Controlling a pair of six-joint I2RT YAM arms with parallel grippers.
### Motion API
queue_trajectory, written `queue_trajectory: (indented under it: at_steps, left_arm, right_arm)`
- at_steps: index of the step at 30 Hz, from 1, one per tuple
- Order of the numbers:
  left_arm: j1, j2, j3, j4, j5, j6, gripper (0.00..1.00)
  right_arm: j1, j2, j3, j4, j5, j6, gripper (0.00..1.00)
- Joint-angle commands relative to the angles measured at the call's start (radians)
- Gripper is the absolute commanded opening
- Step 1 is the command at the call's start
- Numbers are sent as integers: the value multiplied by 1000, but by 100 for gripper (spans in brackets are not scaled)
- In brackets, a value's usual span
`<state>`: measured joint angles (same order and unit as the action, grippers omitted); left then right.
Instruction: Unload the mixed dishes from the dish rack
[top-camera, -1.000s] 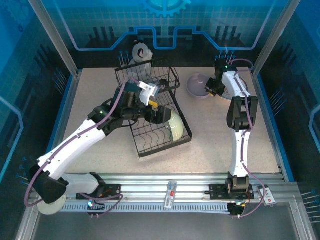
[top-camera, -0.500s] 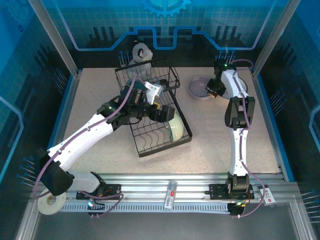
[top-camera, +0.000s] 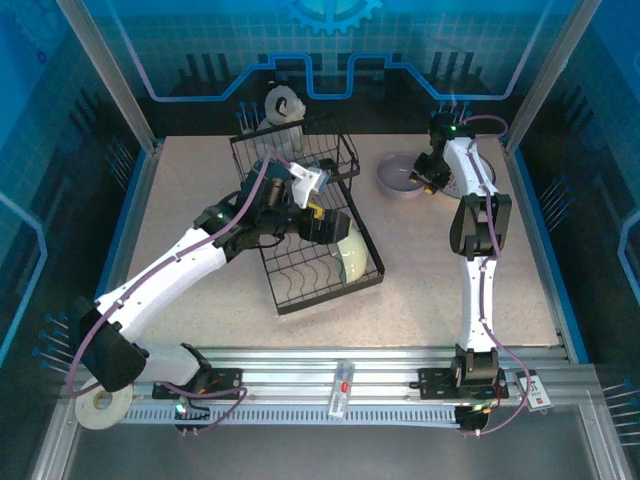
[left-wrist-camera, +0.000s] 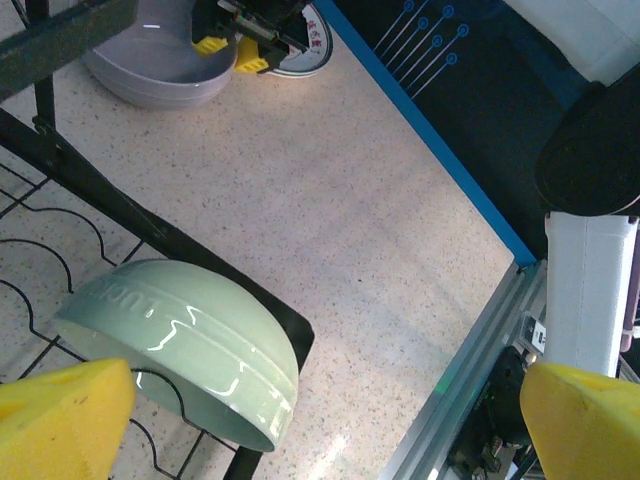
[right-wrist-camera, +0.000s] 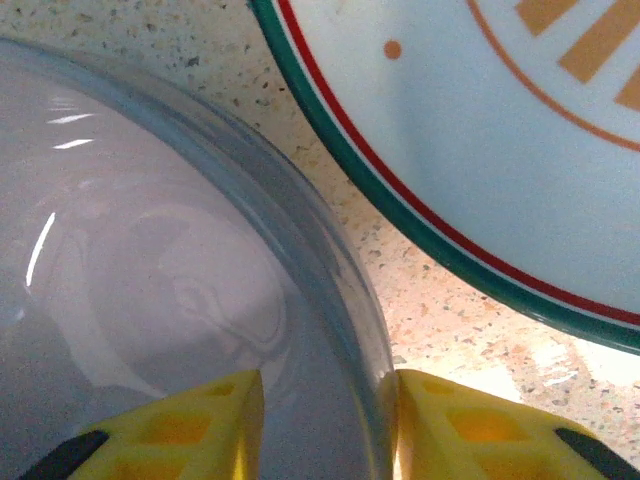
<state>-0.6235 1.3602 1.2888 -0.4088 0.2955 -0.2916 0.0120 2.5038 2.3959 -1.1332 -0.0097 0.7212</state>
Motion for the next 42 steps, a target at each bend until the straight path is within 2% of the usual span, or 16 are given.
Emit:
queue_trajectory:
  at_steps: [1,4,11,16,24,28,32,34,37,42]
  left_arm:
    - [9,-31,-21,21,42,-23,99]
    - [11,-41,-34,18,49,-26,99]
    - [24,-65,-77,20,90,-54,99]
    - [30,-72,-113,26,144,-99,99]
    - [29,-45,-181,115,227,-245,95]
    - [29,-12,-215,138,210,-320,90]
    - [30,11,-243,171,165,-369,89]
    - [29,20,-238,165,125,-397,88]
    - [27,51,-196,142,141,-429,86]
    - [25,82,-169,104,106,-456,83]
  right_arm:
    - [-8,-77,-8,14,-36,-5,42]
    - [-10,-114,-58,30,-41,-7,45]
    - [-7,-277,-240,102,-44,-28,59]
    - [23,-417,-352,107,10,-104,69]
    - [91,-618,-591,165,-17,-197,79]
    - [151,-666,-656,187,-13,-249,82]
    - [195,-694,-708,209,-17,-274,83]
    - [206,-700,-740,220,-67,-260,80]
    - [250,-714,-811,252,-80,-254,77]
    - [283,-737,-959,338,-157,-244,68]
